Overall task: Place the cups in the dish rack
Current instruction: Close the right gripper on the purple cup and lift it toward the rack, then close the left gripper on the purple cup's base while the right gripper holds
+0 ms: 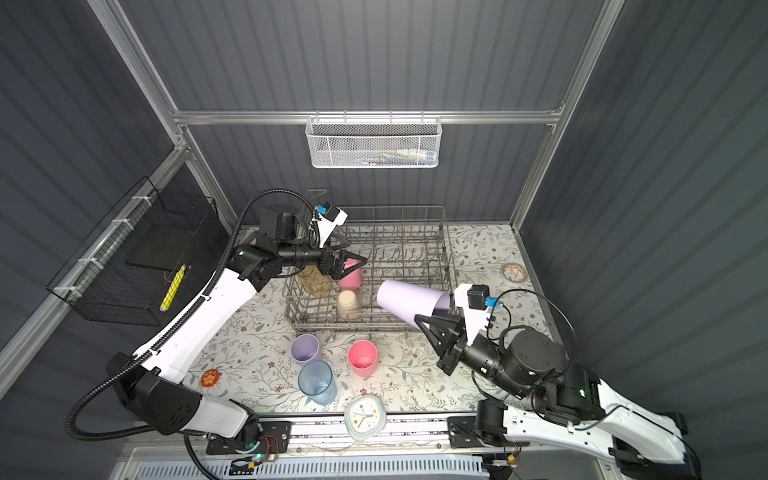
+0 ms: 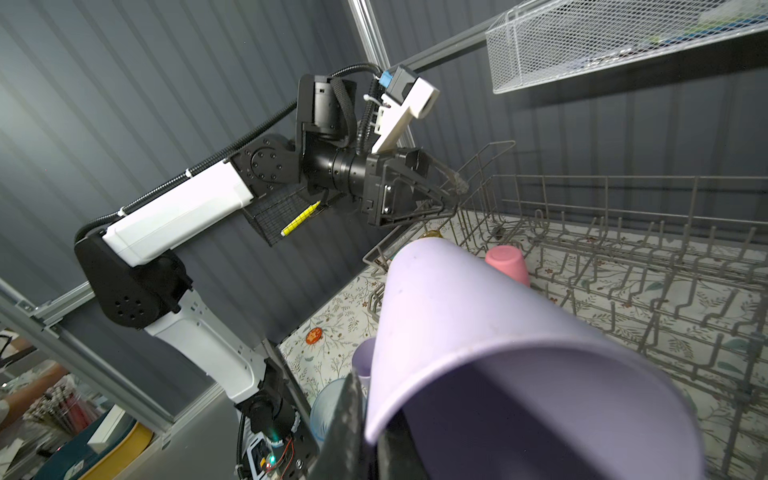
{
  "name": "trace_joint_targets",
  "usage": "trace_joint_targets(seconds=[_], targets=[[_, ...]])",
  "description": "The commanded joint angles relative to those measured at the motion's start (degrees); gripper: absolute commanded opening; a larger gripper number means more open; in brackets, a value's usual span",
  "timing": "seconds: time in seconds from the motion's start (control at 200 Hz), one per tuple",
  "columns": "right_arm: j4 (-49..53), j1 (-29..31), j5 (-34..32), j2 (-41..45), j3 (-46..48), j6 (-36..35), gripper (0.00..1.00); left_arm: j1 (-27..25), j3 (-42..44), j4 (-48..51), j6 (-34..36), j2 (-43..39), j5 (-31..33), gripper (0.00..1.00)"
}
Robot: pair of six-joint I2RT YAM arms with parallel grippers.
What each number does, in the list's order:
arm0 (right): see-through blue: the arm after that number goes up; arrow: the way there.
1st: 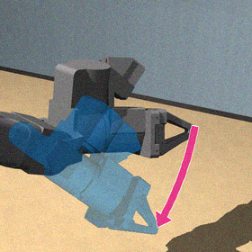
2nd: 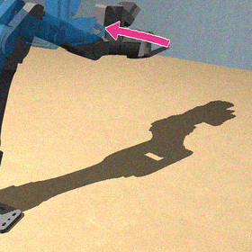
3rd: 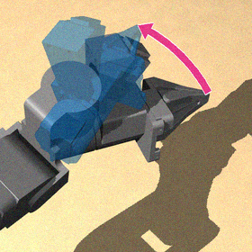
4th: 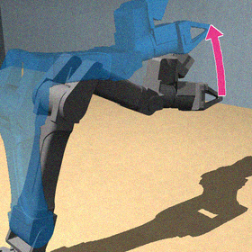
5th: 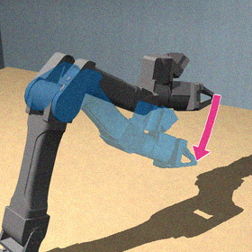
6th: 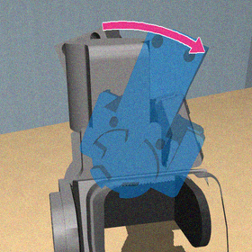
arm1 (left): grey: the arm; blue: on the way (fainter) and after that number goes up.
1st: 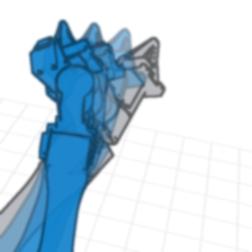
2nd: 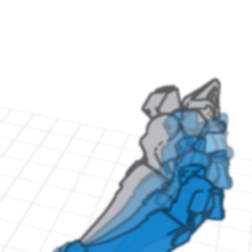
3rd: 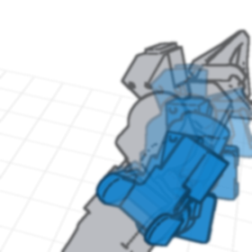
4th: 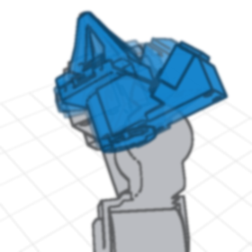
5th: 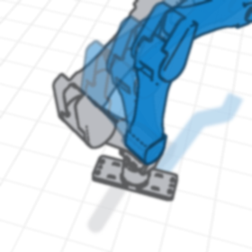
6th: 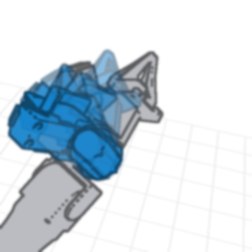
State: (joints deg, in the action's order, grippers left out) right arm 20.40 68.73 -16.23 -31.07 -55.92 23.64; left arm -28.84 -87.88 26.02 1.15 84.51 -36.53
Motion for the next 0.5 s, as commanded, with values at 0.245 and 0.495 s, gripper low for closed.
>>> trace_joint_targets(seconds=[0.245, 0.495], targets=[[-21.3, -22.0, 30.5, -8.0, 7.3, 12.6, 0.00, 0.0, 3.1, -9.3, -3.8, -4.1, -11.9, 1.00], [-36.3, -30.6, 46.1, -12.8, 11.2, 21.0, 0.00, 0.1, 5.1, -15.5, -7.3, -4.4, -21.1, 1.00]])
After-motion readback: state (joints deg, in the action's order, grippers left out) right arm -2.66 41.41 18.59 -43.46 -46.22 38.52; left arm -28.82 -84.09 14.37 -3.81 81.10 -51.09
